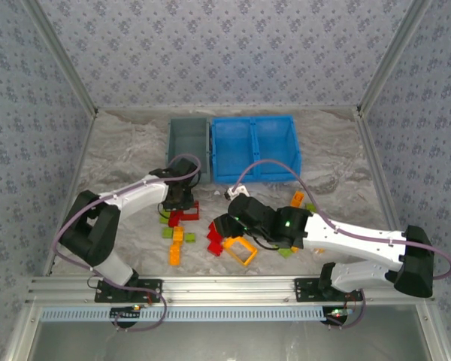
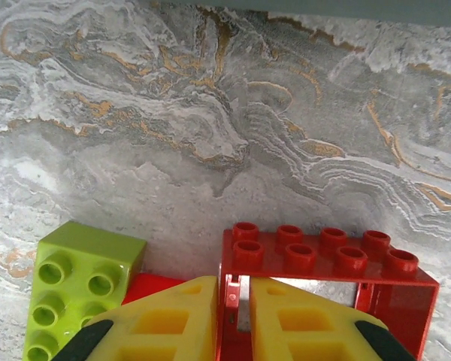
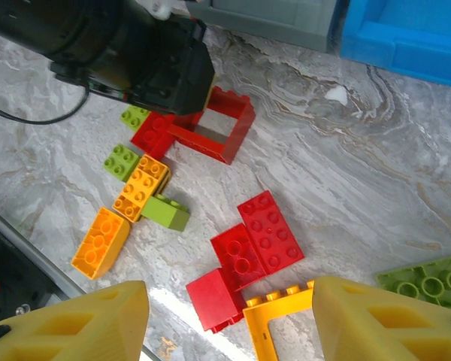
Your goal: Sort the legos into containers by color
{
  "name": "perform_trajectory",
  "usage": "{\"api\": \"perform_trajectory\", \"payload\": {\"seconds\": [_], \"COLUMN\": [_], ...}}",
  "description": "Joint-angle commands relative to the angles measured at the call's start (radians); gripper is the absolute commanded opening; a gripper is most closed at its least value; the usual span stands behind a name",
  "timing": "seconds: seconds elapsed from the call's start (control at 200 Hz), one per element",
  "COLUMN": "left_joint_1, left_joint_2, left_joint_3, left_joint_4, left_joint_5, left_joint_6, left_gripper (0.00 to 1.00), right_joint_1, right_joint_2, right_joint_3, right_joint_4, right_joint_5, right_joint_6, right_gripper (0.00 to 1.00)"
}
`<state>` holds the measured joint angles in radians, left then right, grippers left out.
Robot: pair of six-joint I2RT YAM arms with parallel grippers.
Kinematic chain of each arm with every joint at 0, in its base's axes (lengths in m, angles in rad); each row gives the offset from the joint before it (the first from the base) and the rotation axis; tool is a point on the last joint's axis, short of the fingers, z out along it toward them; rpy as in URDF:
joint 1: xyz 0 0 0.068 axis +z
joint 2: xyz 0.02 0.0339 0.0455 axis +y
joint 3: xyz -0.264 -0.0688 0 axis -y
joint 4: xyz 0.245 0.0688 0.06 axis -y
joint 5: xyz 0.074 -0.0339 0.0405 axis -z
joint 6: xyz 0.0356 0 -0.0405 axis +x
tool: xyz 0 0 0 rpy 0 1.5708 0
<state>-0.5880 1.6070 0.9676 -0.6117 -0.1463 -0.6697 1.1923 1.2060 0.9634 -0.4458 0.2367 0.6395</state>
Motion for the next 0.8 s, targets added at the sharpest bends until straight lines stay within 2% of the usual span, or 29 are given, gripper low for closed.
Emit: {"api": "perform_trajectory", "payload": {"seconds": [0.0,0.235,0.4,0.46,0.645,0.794], "left_joint_1": [0.006,-0.026,-0.039,-0.048,-0.052,0.018], "left_joint_2": [0.022,0.055,0.051,0.017,-0.115,-0.043], "left_joint_3": [0.039,0.072,0.086,0.103,0.246,0.443], "left_joint_4": [0.001,0.002,-0.019,-0.049,-0.194,-0.256], "left_joint_5": [-0.001,0.000,-0.023,-0.048,-0.130,-0.111], "left_joint_6": [0.016,0.006,0.002,-0.002,0.008,0.080], "left_gripper": [0.17,0.16,0.00,0.00,0.00,0.00], "right_joint_1": [0.012,0.012,0.013,0.013,0.011,0.006], "right_joint_2": [-0.045,-0.062,-0.061,-0.067,-0.112,-0.093], "right_joint_3": [-0.018,-0.038,-0.038,-0.038,-0.036,0.003], "right_joint_4": [0.062,0.125,0.119,0.112,0.105,0.191], "right_joint_5": [-0.022,-0.029,-0.022,-0.009,0.114,0.239], "right_joint_6": [-0.002,-0.038,-0.031,-0.031,-0.037,-0.116], "right_gripper": [0.62,0.62,0.62,0.62,0.61,0.65]}}
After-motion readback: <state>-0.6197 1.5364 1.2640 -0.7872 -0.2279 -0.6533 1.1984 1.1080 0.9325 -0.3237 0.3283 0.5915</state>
